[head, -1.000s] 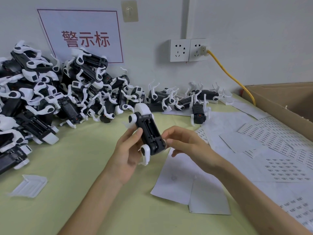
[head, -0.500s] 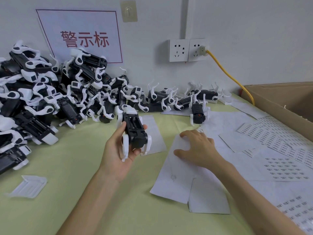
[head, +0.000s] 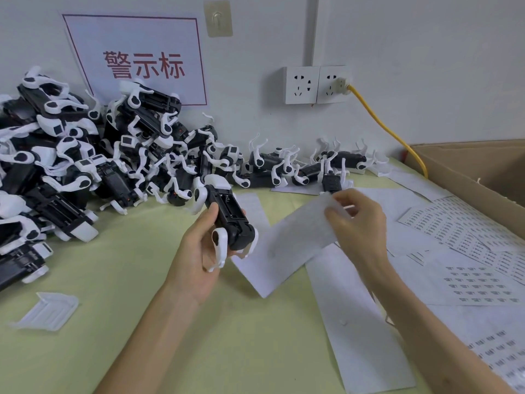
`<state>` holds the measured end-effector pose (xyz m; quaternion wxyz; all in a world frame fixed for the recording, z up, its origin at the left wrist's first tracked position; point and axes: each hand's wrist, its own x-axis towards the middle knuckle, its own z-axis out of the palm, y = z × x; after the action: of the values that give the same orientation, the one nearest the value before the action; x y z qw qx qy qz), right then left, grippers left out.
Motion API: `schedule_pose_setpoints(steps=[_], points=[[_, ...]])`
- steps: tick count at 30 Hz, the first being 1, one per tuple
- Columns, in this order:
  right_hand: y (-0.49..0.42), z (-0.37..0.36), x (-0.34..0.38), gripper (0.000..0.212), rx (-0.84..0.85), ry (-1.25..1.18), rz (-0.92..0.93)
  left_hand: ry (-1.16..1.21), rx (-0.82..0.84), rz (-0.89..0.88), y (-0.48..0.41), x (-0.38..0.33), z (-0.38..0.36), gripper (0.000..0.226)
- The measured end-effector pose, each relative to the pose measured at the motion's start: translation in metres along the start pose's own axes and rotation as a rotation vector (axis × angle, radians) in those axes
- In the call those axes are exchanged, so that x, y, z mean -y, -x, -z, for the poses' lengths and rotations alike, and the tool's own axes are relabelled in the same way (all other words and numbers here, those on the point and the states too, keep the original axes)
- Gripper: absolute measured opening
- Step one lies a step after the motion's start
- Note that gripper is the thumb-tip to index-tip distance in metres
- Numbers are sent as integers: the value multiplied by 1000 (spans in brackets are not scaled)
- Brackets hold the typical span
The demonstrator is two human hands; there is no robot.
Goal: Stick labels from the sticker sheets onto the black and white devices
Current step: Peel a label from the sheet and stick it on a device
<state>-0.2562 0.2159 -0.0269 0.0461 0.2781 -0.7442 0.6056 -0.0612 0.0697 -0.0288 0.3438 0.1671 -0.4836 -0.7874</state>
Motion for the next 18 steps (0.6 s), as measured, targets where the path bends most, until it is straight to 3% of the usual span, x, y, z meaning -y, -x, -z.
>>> schedule_pose_setpoints(steps=[6,8,10,12,15,17,18], points=[[-7,13,6,19,-417,-357,28,21,18,-38,-2,5,5,55],[-7,15,7,19,-447,-379,96,37,40,-21,-1,3,4,58],[-5,13,7,22,-312,-342,176,54,76,0,-3,6,5,57],[0,7,9,28,-29,-308,243,85,61,24,-1,6,0,39],[12,-7,9,26,369,-186,315,-28,-61,91,-3,10,-2,42],[19,-13,7,23,529,-164,330,-131,-61,81,-1,11,-5,4],[21,-14,6,22,589,-199,312,-190,-43,74,-2,14,-3,21]])
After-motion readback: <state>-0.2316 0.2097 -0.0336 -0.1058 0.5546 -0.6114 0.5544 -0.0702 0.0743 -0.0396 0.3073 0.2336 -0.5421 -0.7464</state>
